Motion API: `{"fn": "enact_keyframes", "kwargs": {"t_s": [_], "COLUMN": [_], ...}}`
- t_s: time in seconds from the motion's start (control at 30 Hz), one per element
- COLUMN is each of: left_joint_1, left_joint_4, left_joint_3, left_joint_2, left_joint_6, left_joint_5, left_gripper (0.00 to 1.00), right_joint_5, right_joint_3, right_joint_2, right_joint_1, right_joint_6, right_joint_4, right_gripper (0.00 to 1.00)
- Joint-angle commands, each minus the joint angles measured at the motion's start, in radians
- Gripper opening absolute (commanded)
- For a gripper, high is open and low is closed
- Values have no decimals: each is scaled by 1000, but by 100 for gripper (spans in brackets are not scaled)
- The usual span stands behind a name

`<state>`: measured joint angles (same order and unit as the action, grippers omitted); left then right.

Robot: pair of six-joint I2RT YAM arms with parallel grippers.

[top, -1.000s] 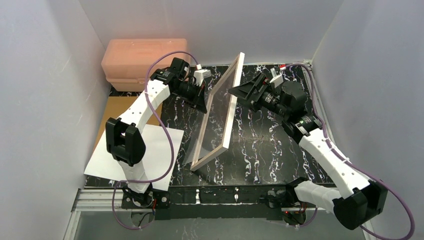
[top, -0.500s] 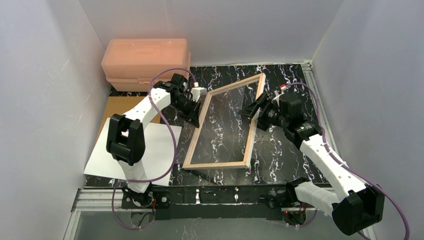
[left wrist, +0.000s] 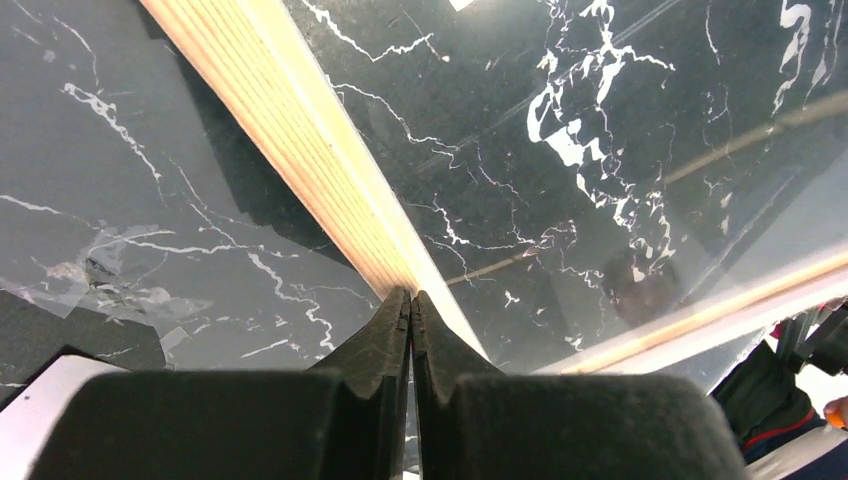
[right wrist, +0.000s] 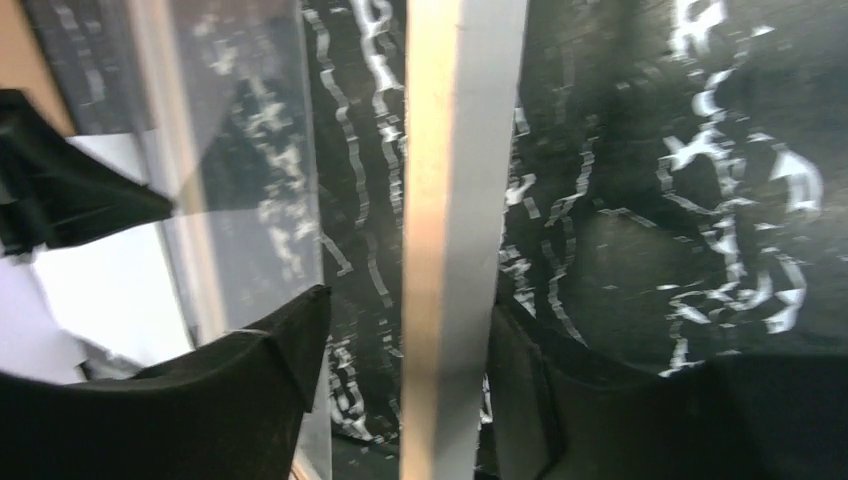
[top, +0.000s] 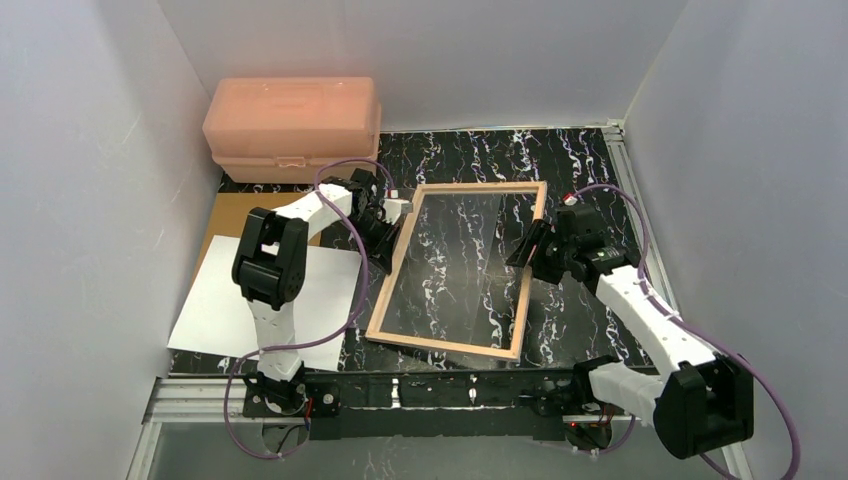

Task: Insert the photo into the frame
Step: Adjust the photo frame at the center of the board.

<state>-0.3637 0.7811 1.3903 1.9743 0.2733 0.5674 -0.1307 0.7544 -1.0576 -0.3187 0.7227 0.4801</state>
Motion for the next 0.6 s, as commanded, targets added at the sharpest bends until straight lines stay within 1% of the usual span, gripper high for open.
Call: {"fn": "enact_keyframes", "kwargs": {"t_s": [0.0, 0.07, 0.1, 0.33, 0.47, 0.57], "left_joint_1": [-6, -6, -7, -6, -6, -7], "left_joint_4": [-27, -30, -29, -29, -30, -30], "left_joint_3": [-31, -36, -37, -41, -43, -46], "left_joint_2": [-1, -11, -14, -34, -39, -39], "left_joint_6": [26, 22, 19, 8, -3, -7], "left_joint_5": [-21, -14, -10, 9, 24, 31], "left_gripper": [0, 0, 0, 0, 0, 0], "right_joint_5": [99, 104, 98, 37, 29, 13], "right_joint_3": [-7, -24, -33, -70, -48, -24], "right_joint_2": [-84, -133, -154, -277, -288, -252], "right_joint_1": [40, 56, 61, 100, 108, 108], "right_joint_6": [-120, -131, -135, -133, -140, -134], "right_joint_4": [6, -16, -35, -163, -155, -132], "right_gripper": [69, 75, 76, 77, 79, 82]}}
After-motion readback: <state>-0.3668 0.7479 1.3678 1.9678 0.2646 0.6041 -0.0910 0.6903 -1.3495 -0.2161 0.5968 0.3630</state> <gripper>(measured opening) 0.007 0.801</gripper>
